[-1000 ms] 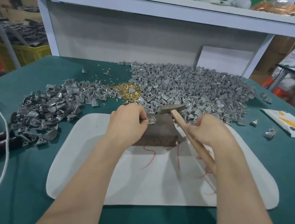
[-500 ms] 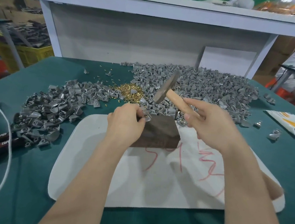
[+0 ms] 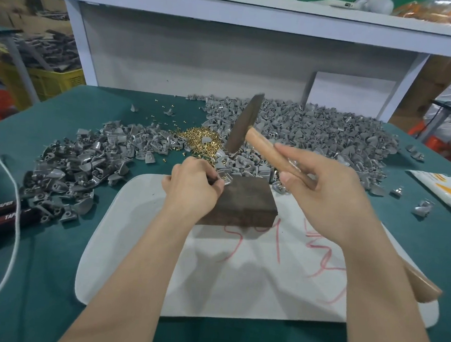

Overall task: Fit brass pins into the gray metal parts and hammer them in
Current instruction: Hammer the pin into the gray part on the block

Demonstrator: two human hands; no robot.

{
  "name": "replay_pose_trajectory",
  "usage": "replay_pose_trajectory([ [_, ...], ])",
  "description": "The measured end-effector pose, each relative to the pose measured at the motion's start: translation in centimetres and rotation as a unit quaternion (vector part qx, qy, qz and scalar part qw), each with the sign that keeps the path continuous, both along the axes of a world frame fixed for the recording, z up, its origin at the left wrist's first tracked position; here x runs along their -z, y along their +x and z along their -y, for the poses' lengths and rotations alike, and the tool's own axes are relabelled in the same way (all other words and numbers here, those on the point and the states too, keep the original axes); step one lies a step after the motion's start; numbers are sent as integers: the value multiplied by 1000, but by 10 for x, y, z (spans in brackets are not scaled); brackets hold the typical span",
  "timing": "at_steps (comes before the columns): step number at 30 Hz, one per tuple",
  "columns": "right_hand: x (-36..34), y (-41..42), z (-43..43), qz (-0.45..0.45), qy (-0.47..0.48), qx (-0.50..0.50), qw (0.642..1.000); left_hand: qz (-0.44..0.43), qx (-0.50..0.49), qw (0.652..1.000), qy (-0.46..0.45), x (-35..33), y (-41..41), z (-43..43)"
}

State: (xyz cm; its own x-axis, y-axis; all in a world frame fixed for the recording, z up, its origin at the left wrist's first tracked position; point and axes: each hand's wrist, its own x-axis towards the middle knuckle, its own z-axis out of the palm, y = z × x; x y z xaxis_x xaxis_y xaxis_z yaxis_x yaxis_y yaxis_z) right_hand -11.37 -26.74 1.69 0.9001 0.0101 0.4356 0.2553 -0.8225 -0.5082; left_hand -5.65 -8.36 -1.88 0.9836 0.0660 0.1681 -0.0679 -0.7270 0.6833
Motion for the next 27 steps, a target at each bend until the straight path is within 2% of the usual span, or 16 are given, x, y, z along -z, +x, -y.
replay_pose_trajectory([
  [4, 1, -1, -3, -77, -70, -17, 994, -9, -9, 1000, -5, 0, 1, 0],
  [6, 0, -1, -4, -62, -61, -8, 996, -5, -7, 1000, -5, -1, 0, 0],
  [10, -3, -1, 0, 20, 23, 22, 999, 4, 1, 1000, 2, 0, 0, 0],
  [14, -4, -1, -5, -86, -72, -9, 994, -7, -2, 1000, -5, -1, 1, -1],
  [16, -4, -2, -7, -99, -93, 3, 991, -4, 2, 1000, -5, -1, 1, -1],
  [21, -9, -4, -7, 41, -9, 48, 998, -7, 3, 1000, 7, 0, 1, 0],
  [22, -12, -4, -6, 37, -16, 41, 998, -9, 2, 1000, 6, 0, 1, 0],
  [25, -11, -3, -6, -85, -99, -17, 991, -8, 6, 1000, 3, -1, 0, -1],
  [27, -11, -2, -7, -112, -103, -8, 988, -5, 12, 1000, 1, -1, 1, -1],
])
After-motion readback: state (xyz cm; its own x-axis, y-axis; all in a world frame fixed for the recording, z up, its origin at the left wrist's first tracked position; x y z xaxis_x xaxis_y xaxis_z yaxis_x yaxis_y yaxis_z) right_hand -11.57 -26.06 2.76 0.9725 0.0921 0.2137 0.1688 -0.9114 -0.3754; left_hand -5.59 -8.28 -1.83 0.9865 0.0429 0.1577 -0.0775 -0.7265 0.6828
